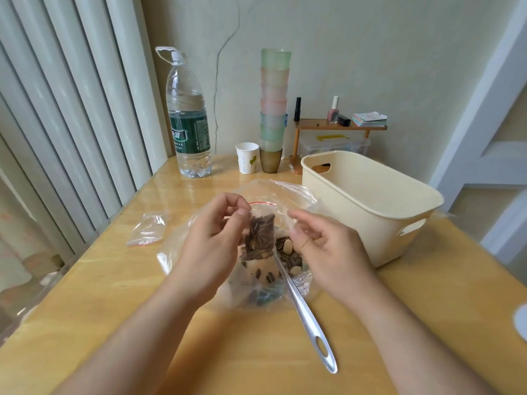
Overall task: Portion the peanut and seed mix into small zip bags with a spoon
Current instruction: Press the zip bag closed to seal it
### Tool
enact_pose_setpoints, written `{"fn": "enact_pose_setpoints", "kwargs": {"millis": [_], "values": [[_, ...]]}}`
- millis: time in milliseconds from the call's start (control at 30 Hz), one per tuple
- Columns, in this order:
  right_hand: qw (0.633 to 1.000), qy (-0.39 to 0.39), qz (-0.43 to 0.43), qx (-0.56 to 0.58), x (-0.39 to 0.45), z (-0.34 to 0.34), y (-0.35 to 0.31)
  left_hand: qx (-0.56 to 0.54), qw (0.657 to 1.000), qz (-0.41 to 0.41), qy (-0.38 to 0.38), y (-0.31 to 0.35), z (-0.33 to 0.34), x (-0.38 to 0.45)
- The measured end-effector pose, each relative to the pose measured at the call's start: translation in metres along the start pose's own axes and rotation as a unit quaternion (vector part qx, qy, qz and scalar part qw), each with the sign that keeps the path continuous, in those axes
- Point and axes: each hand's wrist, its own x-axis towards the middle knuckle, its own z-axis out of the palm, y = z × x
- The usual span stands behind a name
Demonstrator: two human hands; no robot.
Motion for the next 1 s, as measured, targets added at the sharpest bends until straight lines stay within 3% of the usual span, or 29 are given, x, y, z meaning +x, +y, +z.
{"fn": "enact_pose_setpoints", "kwargs": {"millis": [100,200,367,500,700,833,1000], "values": [[0.968,-0.042,0.125,0.214,-0.001,0.003,-0.017,-0.067,0.998,-0.011,-0.011,0.002,0.009,-0.005],[0.952,-0.03,0.129,0.275,-0.004,0.01,-0.024,-0.059,0.998,0.004,-0.036,0.001,0.012,-0.008],[0.942,-0.015,0.103,0.32,-0.004,0.009,-0.02,-0.054,0.999,-0.002,-0.001,-0.002,0.011,-0.008],[0.965,-0.02,0.085,0.247,-0.008,0.007,-0.024,-0.048,0.998,0.0,0.027,-0.003,0.013,-0.008],[0.97,0.007,0.106,0.217,-0.006,0.011,-0.016,-0.02,0.999,0.026,0.036,-0.002,0.016,-0.011],[0.964,0.031,0.119,0.236,-0.003,0.01,-0.013,-0.064,0.995,0.04,0.063,0.002,0.014,-0.01],[0.931,0.033,0.149,0.333,-0.002,0.009,-0.018,-0.099,0.995,0.008,0.022,0.002,0.015,-0.012]]}}
